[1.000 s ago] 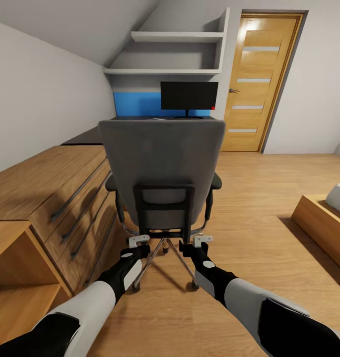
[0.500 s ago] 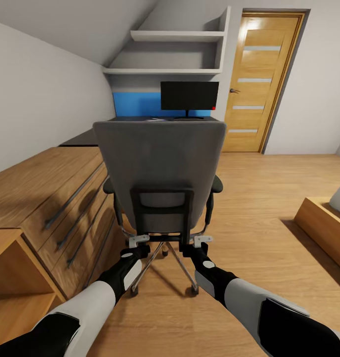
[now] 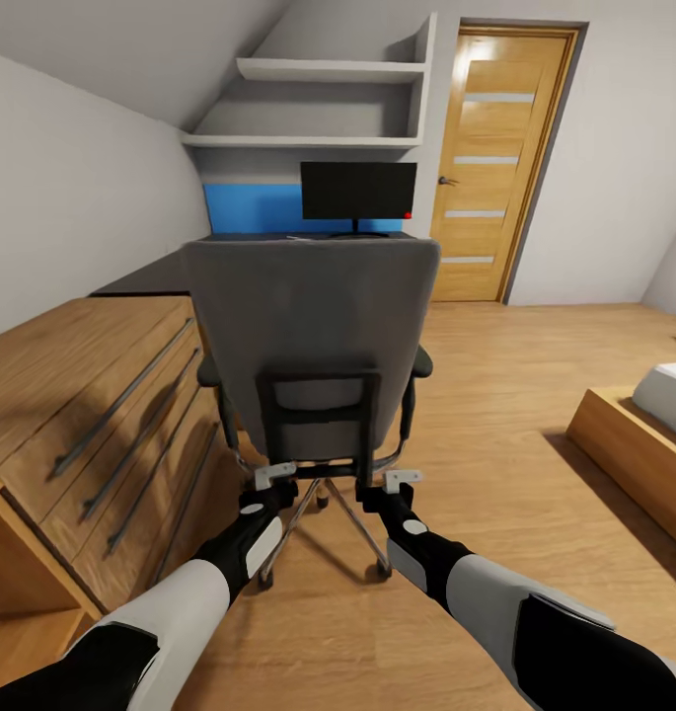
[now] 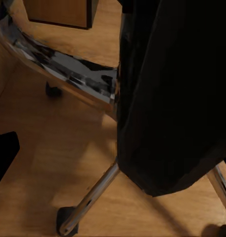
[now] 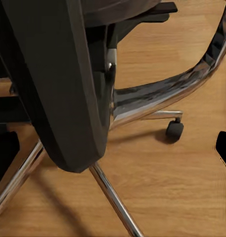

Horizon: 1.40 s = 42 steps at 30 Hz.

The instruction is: In the bedroom, organize the workspace by keeping the computer under the desk, ensuring the monitor is on the desk, placing the keyboard on the desk next to the monitor, placing the mouse on the desk next to the keyboard, moving the folder from the swivel chair onto the desk next to the mouse, stacking the notebook on top of the folder with the pen on top of the notebook, and positioning the swivel chair next to the desk.

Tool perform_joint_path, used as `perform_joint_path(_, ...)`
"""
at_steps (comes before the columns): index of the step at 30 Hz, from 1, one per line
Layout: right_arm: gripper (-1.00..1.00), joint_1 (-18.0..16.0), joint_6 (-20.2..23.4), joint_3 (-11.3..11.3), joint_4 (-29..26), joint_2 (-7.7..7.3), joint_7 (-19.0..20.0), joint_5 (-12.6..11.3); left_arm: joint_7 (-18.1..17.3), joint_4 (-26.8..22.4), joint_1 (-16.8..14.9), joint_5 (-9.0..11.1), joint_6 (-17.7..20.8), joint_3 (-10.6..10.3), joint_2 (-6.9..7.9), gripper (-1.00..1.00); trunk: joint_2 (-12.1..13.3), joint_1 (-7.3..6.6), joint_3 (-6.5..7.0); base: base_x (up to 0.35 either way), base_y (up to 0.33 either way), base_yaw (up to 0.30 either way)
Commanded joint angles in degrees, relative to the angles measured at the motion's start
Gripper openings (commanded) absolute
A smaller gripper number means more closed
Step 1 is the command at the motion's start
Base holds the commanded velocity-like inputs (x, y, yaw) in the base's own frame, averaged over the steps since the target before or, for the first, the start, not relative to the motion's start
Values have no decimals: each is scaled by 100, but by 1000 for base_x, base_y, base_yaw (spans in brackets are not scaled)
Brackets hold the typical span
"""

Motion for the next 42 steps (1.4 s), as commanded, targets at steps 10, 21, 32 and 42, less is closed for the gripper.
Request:
perform_joint_path(10, 100, -5, -23, 6, -1, -3, -44, -51, 42, -2, -3, 41, -25, -34, 0, 100, -2, 1, -5, 144, 0, -71)
perform_joint_path(21, 100, -5, -23, 6, 1, -9, -44, -51, 45, -2, -3, 41, -26, -34, 0, 100, -2, 1, -5, 262, 0, -2)
perform_joint_path(32, 100, 64, -23, 6, 1, -10, -44, -43, 56, -2, -3, 41, -26, -34, 0, 100, -2, 1, -5, 322, -13, 0)
perform_joint_path(42, 100, 65, -24, 6, 1, -9, -44, -43, 60, -2, -3, 33, -17, -34, 0, 100, -2, 1, -5, 66, -30, 0)
